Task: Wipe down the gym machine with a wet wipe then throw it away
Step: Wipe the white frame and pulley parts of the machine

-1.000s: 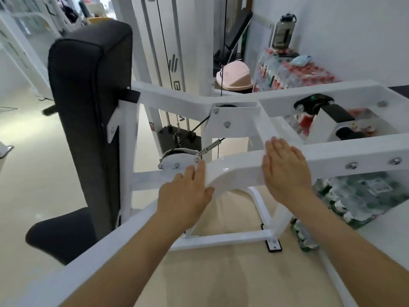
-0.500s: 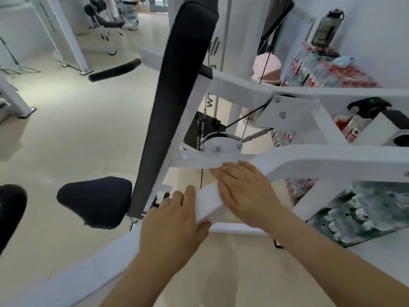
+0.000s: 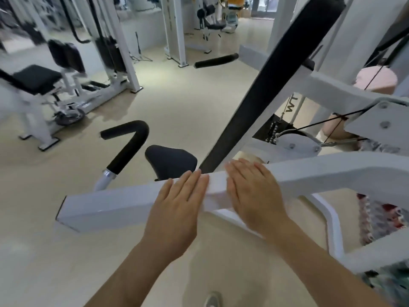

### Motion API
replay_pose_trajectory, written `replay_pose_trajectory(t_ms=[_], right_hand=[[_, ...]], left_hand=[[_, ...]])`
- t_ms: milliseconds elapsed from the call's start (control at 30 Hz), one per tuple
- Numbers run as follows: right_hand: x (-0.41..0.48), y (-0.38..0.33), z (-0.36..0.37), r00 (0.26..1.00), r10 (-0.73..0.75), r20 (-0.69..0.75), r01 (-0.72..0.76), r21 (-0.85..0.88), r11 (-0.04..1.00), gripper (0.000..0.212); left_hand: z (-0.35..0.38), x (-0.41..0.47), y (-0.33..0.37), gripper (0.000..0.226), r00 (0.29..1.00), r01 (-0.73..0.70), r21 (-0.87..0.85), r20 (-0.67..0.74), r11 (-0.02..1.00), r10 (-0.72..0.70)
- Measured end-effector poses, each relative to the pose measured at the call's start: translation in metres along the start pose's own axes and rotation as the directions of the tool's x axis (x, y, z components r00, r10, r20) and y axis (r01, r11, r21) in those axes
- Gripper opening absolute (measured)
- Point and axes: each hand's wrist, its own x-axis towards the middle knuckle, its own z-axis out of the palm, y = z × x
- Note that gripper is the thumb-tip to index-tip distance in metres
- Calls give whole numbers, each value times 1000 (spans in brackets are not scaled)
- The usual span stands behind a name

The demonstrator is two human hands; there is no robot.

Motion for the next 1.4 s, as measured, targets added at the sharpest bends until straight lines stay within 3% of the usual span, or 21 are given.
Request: replay_pose_trajectory(t_ms=[233, 500, 634, 734, 767, 801, 867, 934, 967, 1034, 1167, 1234, 1267, 1368, 1401], right_hand=[[-8, -38, 6, 997, 80, -13, -80, -14, 997, 55], [10, -241, 45, 985, -166, 38, 159, 150, 976, 53], [24, -302, 57, 980, -181, 87, 170, 119, 978, 51], [26, -335, 59, 987, -160, 29, 144, 295, 944, 40], [30, -346, 52, 999, -45, -7, 44, 442, 896, 35], [40, -358, 40, 990, 136, 23, -121, 624, 772, 32], [62, -374, 18, 871, 384, 305, -424, 862, 278, 32], [81, -378, 7, 748, 386, 540, -516, 839, -173, 31], [91, -380, 2, 728, 362, 582, -503, 812, -295, 30], [112, -384, -2, 724, 340, 600, -458, 787, -413, 31], [143, -376, 5, 693, 351, 630, -399, 740, -541, 41], [161, -371, 6, 734, 315, 601, -396, 757, -520, 50], [169, -370, 9, 767, 320, 557, -414, 809, -417, 49], [194, -367, 26, 788, 510, 346, -451, 888, 94, 43], [205, -365, 30, 778, 565, 275, -459, 863, 212, 40]], left_hand=[[-3, -60, -69, 70, 991, 135, -1, 2, 991, -135], [-14, -98, -185, 60, 996, 31, -23, 81, 999, -30], [-19, -117, -257, 69, 986, 6, -237, 163, 972, 33], [-23, -130, -295, 69, 974, 22, -399, 215, 917, 70], [-27, -130, -305, 61, 969, 51, -504, 233, 862, 79], [-32, -127, -315, 52, 970, 103, -614, 235, 783, 56], [-48, -115, -335, 41, 959, 263, -814, 278, 517, -50], [-65, -96, -352, 43, 899, 435, -891, 438, 129, -9], [-69, -85, -358, 46, 881, 468, -884, 467, 2, 71], [-73, -67, -366, 40, 882, 460, -883, 442, -93, 161], [-64, -29, -379, 35, 889, 451, -862, 458, -232, 25], [-61, -1, -392, 36, 896, 431, -863, 444, -264, 12], [-60, 15, -399, 37, 895, 431, -857, 446, -283, 11], [-53, 64, -416, 49, 902, 428, -856, 423, -290, 84], [-52, 81, -419, 56, 903, 428, -859, 419, -281, 96]])
